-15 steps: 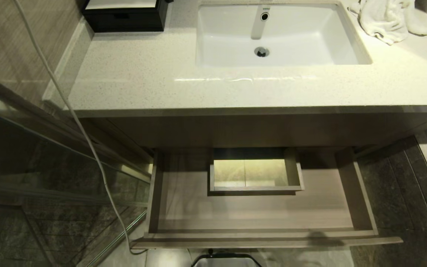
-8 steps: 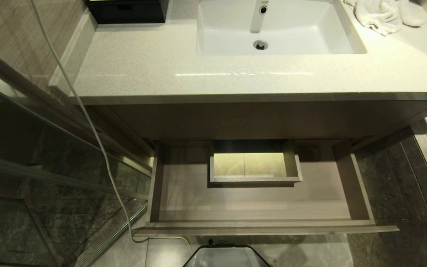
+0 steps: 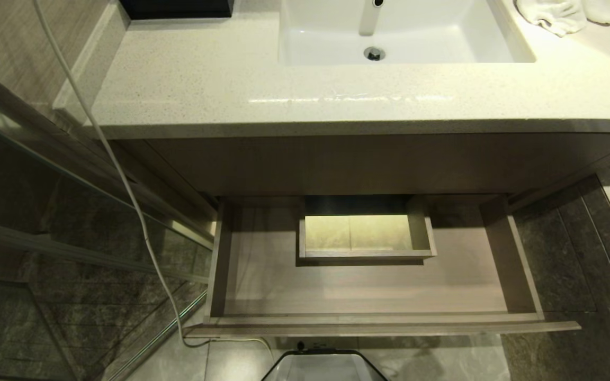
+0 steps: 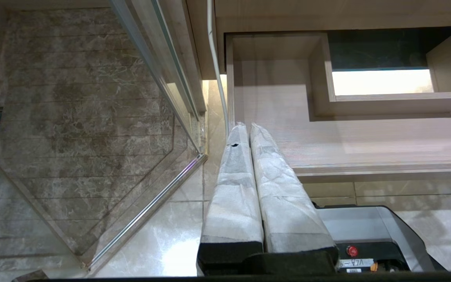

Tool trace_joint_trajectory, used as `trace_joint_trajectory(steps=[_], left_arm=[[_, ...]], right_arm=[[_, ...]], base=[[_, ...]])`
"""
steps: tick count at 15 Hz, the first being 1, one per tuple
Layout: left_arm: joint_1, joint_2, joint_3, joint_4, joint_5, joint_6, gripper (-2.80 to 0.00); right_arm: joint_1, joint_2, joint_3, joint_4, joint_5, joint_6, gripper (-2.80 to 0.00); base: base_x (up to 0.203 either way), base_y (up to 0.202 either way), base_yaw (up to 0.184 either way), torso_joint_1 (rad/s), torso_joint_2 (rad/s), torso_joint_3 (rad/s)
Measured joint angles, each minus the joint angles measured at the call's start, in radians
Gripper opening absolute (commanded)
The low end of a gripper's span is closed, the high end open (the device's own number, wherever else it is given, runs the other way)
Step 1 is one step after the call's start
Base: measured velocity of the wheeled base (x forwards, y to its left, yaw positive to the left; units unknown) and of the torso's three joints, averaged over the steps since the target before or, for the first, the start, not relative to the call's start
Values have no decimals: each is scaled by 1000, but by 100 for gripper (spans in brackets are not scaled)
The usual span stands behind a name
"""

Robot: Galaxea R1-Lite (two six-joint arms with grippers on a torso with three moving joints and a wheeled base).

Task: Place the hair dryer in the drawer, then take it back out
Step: Put it into the drawer

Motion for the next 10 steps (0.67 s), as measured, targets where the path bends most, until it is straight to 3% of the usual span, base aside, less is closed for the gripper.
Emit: trace_joint_trajectory(steps=[10], left_arm=[[0,0,0,1,0,0,-280]], right_arm=[[-3,-51,75,-14,0,0,-280]], base=[[0,0,0,-165,339,174]])
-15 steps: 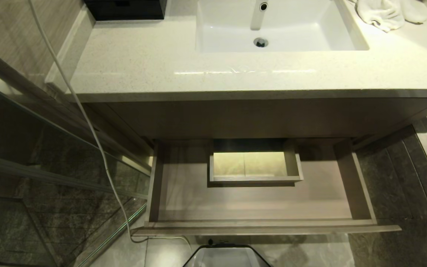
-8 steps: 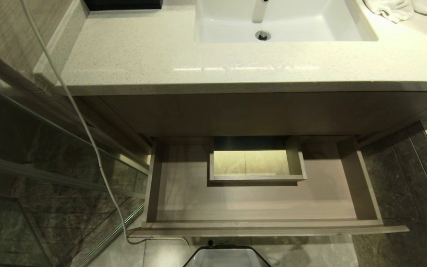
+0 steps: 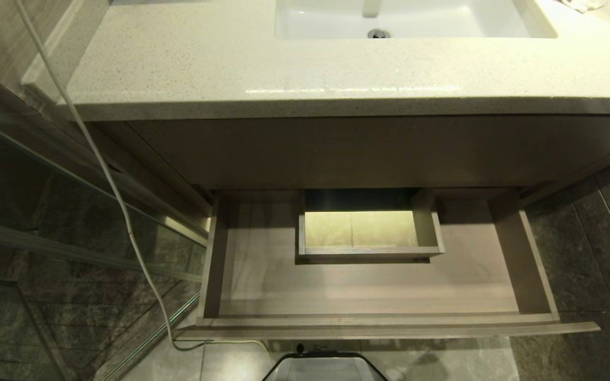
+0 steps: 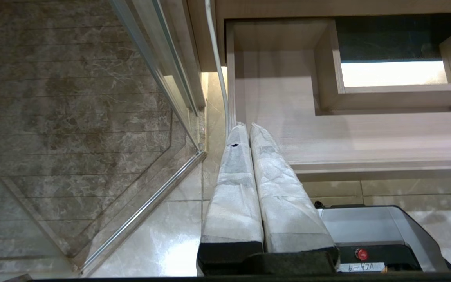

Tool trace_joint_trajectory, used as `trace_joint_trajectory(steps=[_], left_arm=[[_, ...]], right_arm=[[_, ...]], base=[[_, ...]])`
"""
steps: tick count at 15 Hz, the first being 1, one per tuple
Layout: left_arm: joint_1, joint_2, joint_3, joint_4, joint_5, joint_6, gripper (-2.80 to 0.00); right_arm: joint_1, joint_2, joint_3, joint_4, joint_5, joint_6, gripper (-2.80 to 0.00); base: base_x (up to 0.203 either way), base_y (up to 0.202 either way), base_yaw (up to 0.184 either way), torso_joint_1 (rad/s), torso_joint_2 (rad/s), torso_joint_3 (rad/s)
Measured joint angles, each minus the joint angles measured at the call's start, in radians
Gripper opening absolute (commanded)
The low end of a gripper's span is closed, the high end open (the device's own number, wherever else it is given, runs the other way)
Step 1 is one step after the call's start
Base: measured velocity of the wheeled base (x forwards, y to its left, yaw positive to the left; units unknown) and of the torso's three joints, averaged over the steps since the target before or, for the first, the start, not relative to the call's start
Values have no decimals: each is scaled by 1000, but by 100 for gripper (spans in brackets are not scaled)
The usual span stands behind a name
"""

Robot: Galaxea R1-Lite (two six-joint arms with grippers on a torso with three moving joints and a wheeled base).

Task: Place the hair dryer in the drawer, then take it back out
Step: Put it into the drawer

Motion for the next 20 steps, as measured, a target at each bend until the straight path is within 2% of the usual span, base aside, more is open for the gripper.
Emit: trace_joint_trajectory(steps=[20], left_arm=[[0,0,0,0,0,0,-280]], right_arm=[[-3,-21,65,-11,3,0,-280]], base=[[0,0,0,-245,506,256]])
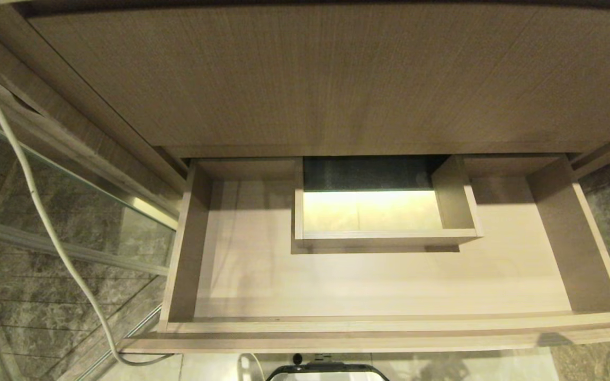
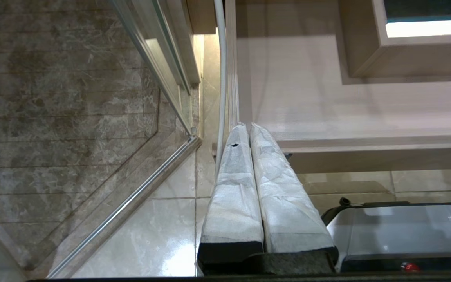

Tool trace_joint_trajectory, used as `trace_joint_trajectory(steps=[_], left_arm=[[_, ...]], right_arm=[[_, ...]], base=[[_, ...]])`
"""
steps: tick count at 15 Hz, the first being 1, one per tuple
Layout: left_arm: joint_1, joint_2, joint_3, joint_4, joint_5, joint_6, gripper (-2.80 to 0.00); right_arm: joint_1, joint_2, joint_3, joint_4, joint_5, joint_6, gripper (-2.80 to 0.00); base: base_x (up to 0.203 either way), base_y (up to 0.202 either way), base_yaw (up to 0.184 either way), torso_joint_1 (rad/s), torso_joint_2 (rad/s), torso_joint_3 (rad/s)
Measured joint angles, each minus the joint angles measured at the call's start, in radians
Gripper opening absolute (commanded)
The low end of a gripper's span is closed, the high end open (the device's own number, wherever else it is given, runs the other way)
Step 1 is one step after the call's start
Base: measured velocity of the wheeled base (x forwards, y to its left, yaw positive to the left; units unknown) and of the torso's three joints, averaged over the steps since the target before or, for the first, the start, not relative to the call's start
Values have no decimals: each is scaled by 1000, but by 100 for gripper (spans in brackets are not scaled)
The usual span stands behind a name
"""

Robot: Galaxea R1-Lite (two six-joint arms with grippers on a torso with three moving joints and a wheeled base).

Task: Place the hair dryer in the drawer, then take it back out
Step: Put it into the drawer

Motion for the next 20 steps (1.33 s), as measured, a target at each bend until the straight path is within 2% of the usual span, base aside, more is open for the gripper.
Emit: trace_joint_trajectory(steps=[6,10,15,17,20], left_arm=[[0,0,0,1,0,0,-280],[0,0,0,-1,0,0,-280],[0,0,0,0,0,0,-280],[0,0,0,0,0,0,-280],[0,0,0,-1,0,0,-280]], right_arm=[[0,11,11,-28,0,0,-280],[-1,65,-25,-98,-7,4,-280],[-13,268,-139,-80,2,155,-280],[-53,402,-207,-56,20,208,-280],[-152,618,-330,-44,74,235,-280]], base=[[0,0,0,-229,476,245],[0,0,0,-69,150,82],[0,0,0,-4,14,5],[0,0,0,0,0,0],[0,0,0,0,0,0]])
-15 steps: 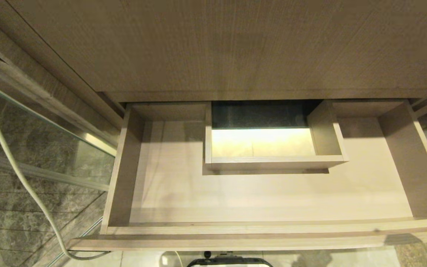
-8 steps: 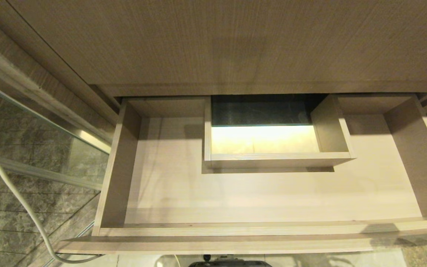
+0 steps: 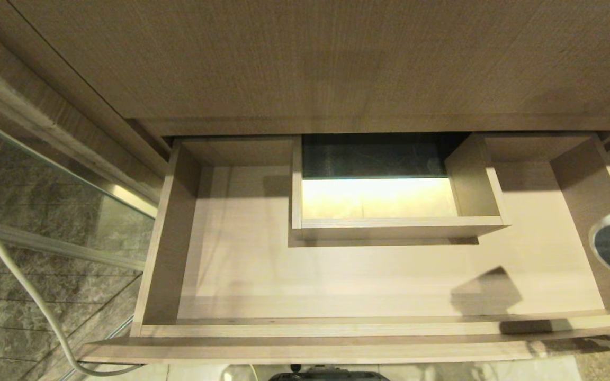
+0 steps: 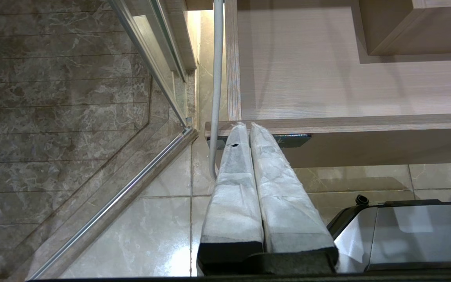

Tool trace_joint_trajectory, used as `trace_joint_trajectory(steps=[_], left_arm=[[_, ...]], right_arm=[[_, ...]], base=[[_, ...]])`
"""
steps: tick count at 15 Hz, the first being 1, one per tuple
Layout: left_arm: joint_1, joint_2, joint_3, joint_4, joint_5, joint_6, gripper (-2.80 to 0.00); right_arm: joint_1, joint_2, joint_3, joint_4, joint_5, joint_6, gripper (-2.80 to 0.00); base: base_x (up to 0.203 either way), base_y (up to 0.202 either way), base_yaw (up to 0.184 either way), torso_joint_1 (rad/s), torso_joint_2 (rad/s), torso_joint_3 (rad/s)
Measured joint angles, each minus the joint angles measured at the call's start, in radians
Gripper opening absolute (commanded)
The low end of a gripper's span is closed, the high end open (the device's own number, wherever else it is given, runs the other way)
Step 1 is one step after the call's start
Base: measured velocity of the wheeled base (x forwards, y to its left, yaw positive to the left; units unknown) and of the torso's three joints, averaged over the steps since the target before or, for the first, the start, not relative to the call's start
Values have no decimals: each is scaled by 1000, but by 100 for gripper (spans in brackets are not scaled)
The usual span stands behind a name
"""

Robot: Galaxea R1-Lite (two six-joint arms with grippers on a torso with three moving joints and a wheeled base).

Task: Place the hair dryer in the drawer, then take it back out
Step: Put it into the drawer

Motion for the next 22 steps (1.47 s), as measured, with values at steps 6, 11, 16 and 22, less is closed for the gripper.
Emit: trace_joint_trajectory(steps=[6,11,16,22], left_arm=[[0,0,0,0,0,0,-280],[0,0,0,0,0,0,-280],[0,0,0,0,0,0,-280],[0,0,0,0,0,0,-280]], right_arm=[[-154,392,-300,27,40,0,-280],[-230,623,-463,37,37,-7,-280],[-258,809,-633,32,17,-22,-280],[-266,1001,-700,31,13,-24,-280]], base=[[0,0,0,0,0,0],[0,0,0,0,0,0],[0,0,0,0,0,0],[0,0,0,0,0,0]])
